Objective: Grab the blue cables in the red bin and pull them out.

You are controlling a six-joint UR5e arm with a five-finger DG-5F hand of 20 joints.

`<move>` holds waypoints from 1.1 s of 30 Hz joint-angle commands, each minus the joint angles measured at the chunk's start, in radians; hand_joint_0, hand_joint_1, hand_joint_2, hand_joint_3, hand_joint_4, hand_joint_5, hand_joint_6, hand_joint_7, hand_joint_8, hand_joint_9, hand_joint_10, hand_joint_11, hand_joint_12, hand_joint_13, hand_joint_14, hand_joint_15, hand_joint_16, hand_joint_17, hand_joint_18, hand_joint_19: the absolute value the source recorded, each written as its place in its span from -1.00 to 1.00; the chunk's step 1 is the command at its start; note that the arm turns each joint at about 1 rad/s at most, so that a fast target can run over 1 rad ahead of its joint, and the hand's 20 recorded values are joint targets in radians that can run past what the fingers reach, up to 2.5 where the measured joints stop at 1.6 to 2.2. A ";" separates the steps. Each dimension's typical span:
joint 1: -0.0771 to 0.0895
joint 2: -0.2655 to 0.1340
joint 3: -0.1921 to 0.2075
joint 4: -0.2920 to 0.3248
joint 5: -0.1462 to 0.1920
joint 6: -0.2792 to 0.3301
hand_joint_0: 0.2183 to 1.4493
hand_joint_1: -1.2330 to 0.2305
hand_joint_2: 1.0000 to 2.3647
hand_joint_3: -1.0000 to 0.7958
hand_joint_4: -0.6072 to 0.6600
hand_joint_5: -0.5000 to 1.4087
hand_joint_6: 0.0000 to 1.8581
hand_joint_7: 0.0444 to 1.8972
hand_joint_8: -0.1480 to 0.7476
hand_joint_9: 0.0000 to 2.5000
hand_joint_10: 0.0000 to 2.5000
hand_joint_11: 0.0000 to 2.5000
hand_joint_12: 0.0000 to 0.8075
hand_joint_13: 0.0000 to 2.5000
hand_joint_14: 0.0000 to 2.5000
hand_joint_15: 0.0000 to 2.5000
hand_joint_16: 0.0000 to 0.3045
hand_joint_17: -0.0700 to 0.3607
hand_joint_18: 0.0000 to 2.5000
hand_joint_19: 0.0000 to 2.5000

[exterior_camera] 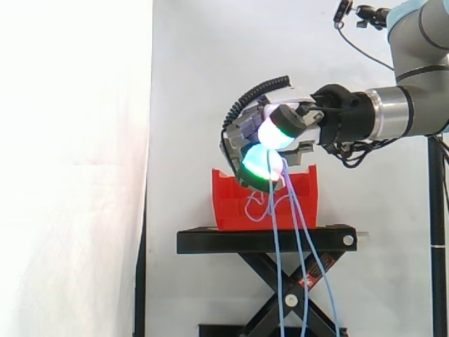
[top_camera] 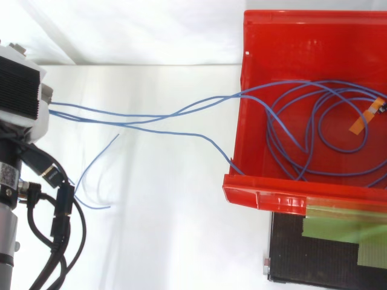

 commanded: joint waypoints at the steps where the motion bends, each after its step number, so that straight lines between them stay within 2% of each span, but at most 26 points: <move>1: 0.000 -0.001 0.000 0.000 0.000 0.000 0.13 -0.63 -0.98 -0.67 0.23 0.14 0.26 -0.61 -0.06 -0.94 1.00 -0.09 -0.28 -0.60 1.00 -0.25 -0.79 -0.34 -0.21 0.80; 33: 0.000 -0.001 0.000 -0.003 0.002 0.008 0.19 -0.63 -0.98 -0.54 0.15 0.08 0.43 -0.63 -0.06 -0.91 1.00 -0.11 -0.27 -0.58 1.00 -0.22 -0.78 -0.33 -0.15 0.80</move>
